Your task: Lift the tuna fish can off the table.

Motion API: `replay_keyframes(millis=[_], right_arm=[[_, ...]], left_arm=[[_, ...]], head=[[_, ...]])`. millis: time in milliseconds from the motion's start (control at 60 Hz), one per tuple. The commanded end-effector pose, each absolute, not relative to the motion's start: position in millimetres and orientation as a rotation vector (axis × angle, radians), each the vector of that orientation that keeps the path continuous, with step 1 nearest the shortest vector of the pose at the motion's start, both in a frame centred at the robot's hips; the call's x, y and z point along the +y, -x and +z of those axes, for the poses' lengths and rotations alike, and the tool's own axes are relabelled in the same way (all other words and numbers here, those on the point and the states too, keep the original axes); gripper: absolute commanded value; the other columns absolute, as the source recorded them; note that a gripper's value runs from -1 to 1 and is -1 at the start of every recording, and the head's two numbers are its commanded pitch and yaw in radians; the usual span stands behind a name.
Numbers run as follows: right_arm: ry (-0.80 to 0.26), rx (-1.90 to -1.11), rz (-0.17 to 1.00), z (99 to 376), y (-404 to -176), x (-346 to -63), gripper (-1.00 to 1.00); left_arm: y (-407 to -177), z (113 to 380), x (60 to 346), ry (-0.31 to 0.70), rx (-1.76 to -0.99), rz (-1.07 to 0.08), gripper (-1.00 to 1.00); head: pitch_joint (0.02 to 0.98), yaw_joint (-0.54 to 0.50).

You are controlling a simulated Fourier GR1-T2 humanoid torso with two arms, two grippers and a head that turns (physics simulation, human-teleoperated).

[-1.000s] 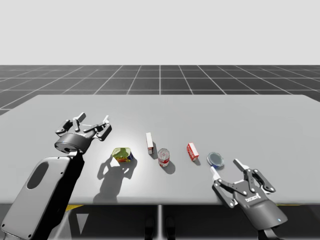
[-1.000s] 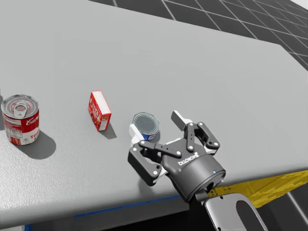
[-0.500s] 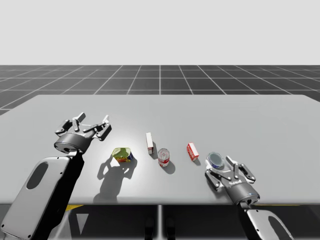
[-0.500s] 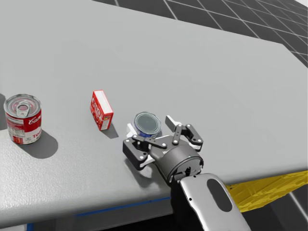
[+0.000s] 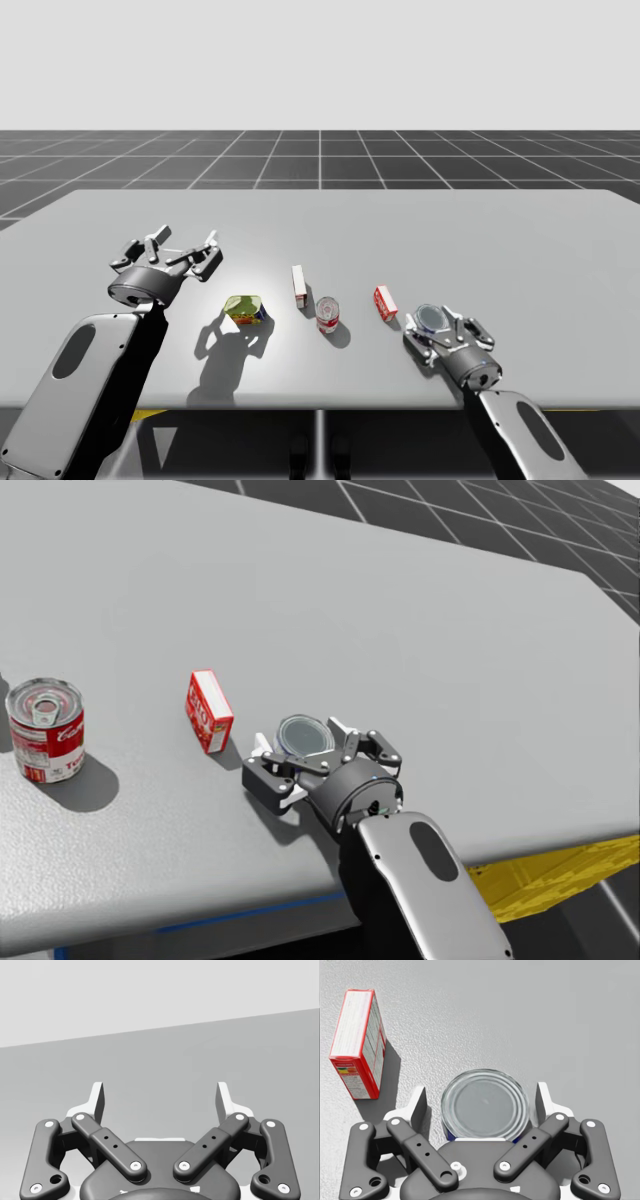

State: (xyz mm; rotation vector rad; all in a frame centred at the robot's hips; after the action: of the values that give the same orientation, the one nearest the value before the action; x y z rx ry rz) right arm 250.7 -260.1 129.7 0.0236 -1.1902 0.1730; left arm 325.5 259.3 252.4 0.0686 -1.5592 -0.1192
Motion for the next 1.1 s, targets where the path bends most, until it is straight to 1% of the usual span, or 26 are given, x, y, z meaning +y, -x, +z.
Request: replay_keyframes(millis=[17, 133, 250, 333, 367, 400, 567, 683, 800, 817, 883, 983, 1000, 1050, 1067, 1100], right_arm=[[-0.045, -1.12, 0.165, 118, -246, -261, 0.92], [-0.043, -1.125, 0.161, 117, -244, -262, 0.93], [-0.04, -1.133, 0.153, 117, -244, -262, 0.99], [-0.039, -1.134, 0.157, 116, -243, -262, 0.98], [-0.039, -1.134, 0.157, 116, -243, -262, 0.99], [-0.04, -1.136, 0.159, 116, -243, -262, 1.0], [-0.038, -1.139, 0.163, 115, -243, -262, 1.0], [-0.036, -1.147, 0.167, 115, -242, -262, 1.0], [-0.032, -1.173, 0.168, 116, -242, -261, 1.0], [-0.027, -1.196, 0.164, 118, -243, -262, 1.0], [-0.013, -1.214, 0.155, 121, -244, -264, 1.0], [0.024, -1.253, 0.156, 135, -248, -269, 1.0], [0.038, -1.276, 0.158, 142, -250, -270, 1.0], [0.043, -1.298, 0.155, 150, -251, -271, 1.0], [0.049, -1.321, 0.153, 159, -252, -272, 1.0], [0.056, -1.339, 0.156, 165, -252, -273, 1.0]], left_arm=[[-326, 252, 259, -0.066, -1.557, -0.121, -1.0], [-325, 252, 259, -0.065, -1.557, -0.12, -1.0], [-326, 252, 258, -0.065, -1.555, -0.121, -1.0], [-326, 251, 258, -0.064, -1.554, -0.121, -1.0], [-326, 251, 258, -0.064, -1.553, -0.121, -1.0], [-326, 251, 258, -0.064, -1.552, -0.122, -1.0], [-326, 251, 257, -0.063, -1.551, -0.122, -1.0], [-325, 251, 257, -0.061, -1.552, -0.122, -1.0], [-325, 251, 258, -0.059, -1.552, -0.121, -1.0], [-325, 251, 258, -0.059, -1.552, -0.121, -1.0], [-325, 251, 258, -0.058, -1.552, -0.121, -1.0], [-325, 251, 258, -0.057, -1.553, -0.119, -1.0], [-325, 251, 258, -0.057, -1.554, -0.119, -1.0], [-325, 251, 258, -0.056, -1.555, -0.118, -1.0], [-325, 252, 258, -0.056, -1.555, -0.118, -1.0], [-325, 252, 258, -0.056, -1.555, -0.118, -1.0]], head=[[0.867, -0.47], [0.812, -0.47], [0.713, -0.49], [0.637, -0.49], [0.628, -0.49], [0.582, -0.5], [0.487, -0.51], [0.463, -0.5], [0.453, -0.5], [0.451, -0.5], [0.45, -0.5], [0.449, -0.51], [0.448, -0.51], [0.448, -0.51], [0.448, -0.51], [0.448, -0.51]])
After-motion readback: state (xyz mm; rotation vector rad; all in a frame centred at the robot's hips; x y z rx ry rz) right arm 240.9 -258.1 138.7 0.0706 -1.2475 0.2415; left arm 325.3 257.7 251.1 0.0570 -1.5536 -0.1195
